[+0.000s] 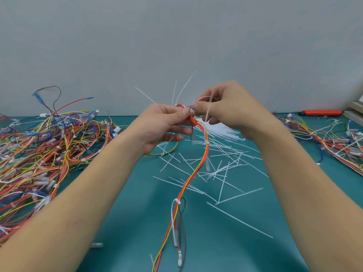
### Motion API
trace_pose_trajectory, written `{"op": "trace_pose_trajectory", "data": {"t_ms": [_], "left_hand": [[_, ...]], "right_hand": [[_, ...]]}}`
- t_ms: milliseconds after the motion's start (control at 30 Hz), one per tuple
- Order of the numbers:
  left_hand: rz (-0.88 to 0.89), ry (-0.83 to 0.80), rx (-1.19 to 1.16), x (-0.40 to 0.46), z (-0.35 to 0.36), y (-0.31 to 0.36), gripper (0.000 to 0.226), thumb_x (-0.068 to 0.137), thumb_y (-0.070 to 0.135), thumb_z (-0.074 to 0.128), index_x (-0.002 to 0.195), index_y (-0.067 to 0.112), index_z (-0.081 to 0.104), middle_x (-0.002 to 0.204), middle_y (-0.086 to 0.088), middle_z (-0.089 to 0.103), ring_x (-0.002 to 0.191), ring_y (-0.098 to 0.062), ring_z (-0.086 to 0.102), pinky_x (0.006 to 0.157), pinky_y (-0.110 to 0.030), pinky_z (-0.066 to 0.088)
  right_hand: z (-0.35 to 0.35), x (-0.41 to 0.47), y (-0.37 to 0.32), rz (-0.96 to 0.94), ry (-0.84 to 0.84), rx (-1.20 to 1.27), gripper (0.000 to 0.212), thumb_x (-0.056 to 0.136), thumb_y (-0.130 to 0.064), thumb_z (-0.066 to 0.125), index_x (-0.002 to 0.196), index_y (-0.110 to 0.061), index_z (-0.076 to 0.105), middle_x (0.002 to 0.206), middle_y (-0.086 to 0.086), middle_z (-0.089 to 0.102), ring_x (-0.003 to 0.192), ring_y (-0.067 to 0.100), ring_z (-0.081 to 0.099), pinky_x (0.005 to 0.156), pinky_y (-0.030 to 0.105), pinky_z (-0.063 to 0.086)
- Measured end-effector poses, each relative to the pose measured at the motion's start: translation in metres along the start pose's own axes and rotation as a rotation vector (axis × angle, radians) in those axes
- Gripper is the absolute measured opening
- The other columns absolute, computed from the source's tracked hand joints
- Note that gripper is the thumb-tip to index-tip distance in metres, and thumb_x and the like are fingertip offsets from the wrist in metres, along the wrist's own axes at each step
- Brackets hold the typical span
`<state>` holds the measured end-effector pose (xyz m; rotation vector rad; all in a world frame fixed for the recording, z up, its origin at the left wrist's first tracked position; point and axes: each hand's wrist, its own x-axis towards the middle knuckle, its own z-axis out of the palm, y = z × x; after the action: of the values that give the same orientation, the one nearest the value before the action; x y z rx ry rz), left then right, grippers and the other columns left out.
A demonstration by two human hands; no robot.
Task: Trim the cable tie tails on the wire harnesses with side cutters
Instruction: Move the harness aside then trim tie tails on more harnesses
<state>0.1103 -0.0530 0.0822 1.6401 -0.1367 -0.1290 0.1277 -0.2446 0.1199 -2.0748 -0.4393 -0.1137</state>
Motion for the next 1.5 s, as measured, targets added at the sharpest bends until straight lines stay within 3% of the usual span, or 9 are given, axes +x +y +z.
{"op": "trace_pose_trajectory", "data": {"t_ms": [200, 400, 533, 767, 967, 1067, 1267, 1367, 1500], "left_hand": [[0.038, 0.052, -0.037, 0.004, 0.003, -0.002, 0.024, 0.096, 0.032, 0.068, 0.091, 0.010, 0.075, 0.075, 0.001, 0.075, 0.056, -0.007, 0.064, 0.055, -0.020, 0.054], [0.073, 0.052, 0.032, 0.000, 0.003, -0.002, 0.023, 0.100, 0.024, 0.066, 0.087, 0.008, 0.076, 0.078, -0.004, 0.078, 0.061, -0.008, 0.067, 0.062, -0.021, 0.058], [0.006, 0.000, -0.022, -0.005, -0.003, 0.003, 0.021, 0.100, 0.021, 0.064, 0.092, 0.006, 0.076, 0.085, -0.008, 0.079, 0.066, -0.010, 0.071, 0.066, -0.023, 0.061], [-0.020, -0.042, 0.018, 0.004, -0.008, 0.001, 0.028, 0.097, 0.019, 0.067, 0.075, 0.012, 0.082, 0.078, -0.009, 0.077, 0.064, -0.011, 0.072, 0.061, -0.021, 0.060], [-0.004, 0.096, 0.077, 0.006, 0.003, -0.015, 0.024, 0.090, 0.012, 0.072, 0.078, -0.008, 0.074, 0.067, -0.014, 0.067, 0.058, -0.017, 0.061, 0.057, -0.021, 0.053], [0.013, 0.143, 0.070, 0.008, 0.011, -0.022, 0.021, 0.086, 0.009, 0.071, 0.078, -0.009, 0.074, 0.063, -0.013, 0.063, 0.054, -0.016, 0.052, 0.055, -0.021, 0.047], [0.061, 0.252, 0.118, 0.013, 0.006, -0.021, 0.016, 0.084, 0.012, 0.074, 0.069, 0.009, 0.080, 0.065, -0.011, 0.072, 0.051, -0.011, 0.056, 0.052, -0.021, 0.046], [0.029, 0.251, 0.162, 0.013, 0.006, -0.023, 0.017, 0.087, 0.010, 0.071, 0.073, 0.005, 0.080, 0.069, -0.019, 0.071, 0.053, -0.013, 0.057, 0.056, -0.024, 0.048], [-0.028, 0.264, 0.091, 0.009, 0.020, -0.024, 0.016, 0.097, 0.020, 0.068, 0.095, 0.006, 0.074, 0.086, -0.011, 0.074, 0.056, -0.014, 0.066, 0.051, -0.027, 0.055]], "right_hand": [[0.007, 0.001, -0.001, -0.034, 0.037, 0.108, 0.014, 0.089, -0.010, 0.074, 0.093, 0.003, 0.072, 0.067, 0.003, 0.073, 0.057, 0.011, 0.064, 0.054, 0.022, 0.051], [0.011, -0.002, -0.009, -0.078, 0.050, -0.013, 0.007, 0.085, -0.007, 0.075, 0.088, 0.000, 0.075, 0.075, 0.013, 0.075, 0.059, 0.012, 0.062, 0.060, 0.032, 0.054], [0.013, 0.001, -0.015, -0.100, 0.011, -0.089, 0.003, 0.080, -0.013, 0.079, 0.080, -0.011, 0.078, 0.066, -0.002, 0.072, 0.058, 0.006, 0.060, 0.063, 0.032, 0.054], [0.011, 0.008, -0.007, -0.119, -0.015, -0.124, 0.004, 0.080, -0.017, 0.077, 0.076, -0.016, 0.079, 0.066, 0.002, 0.074, 0.063, 0.014, 0.068, 0.067, 0.040, 0.059], [0.021, 0.007, 0.003, -0.118, -0.040, -0.187, 0.010, 0.078, -0.006, 0.071, 0.076, -0.011, 0.079, 0.062, 0.003, 0.072, 0.060, 0.014, 0.067, 0.066, 0.040, 0.060], [0.024, 0.005, 0.007, -0.118, -0.022, -0.213, 0.010, 0.077, -0.005, 0.069, 0.076, -0.009, 0.078, 0.061, 0.003, 0.070, 0.060, 0.015, 0.064, 0.066, 0.045, 0.059], [0.028, 0.007, 0.015, -0.118, 0.037, -0.036, 0.004, 0.078, -0.001, 0.072, 0.076, 0.001, 0.074, 0.072, 0.020, 0.073, 0.079, 0.042, 0.072, 0.072, 0.057, 0.058], [0.028, 0.009, 0.022, -0.044, -0.057, 0.048, 0.005, 0.084, -0.003, 0.073, 0.083, 0.002, 0.076, 0.078, 0.021, 0.076, 0.084, 0.039, 0.075, 0.076, 0.048, 0.062], [0.029, 0.011, 0.031, 0.163, 0.031, 0.319, 0.005, 0.089, -0.001, 0.066, 0.085, -0.003, 0.067, 0.073, 0.011, 0.076, 0.071, 0.022, 0.078, 0.066, 0.032, 0.058]]}}
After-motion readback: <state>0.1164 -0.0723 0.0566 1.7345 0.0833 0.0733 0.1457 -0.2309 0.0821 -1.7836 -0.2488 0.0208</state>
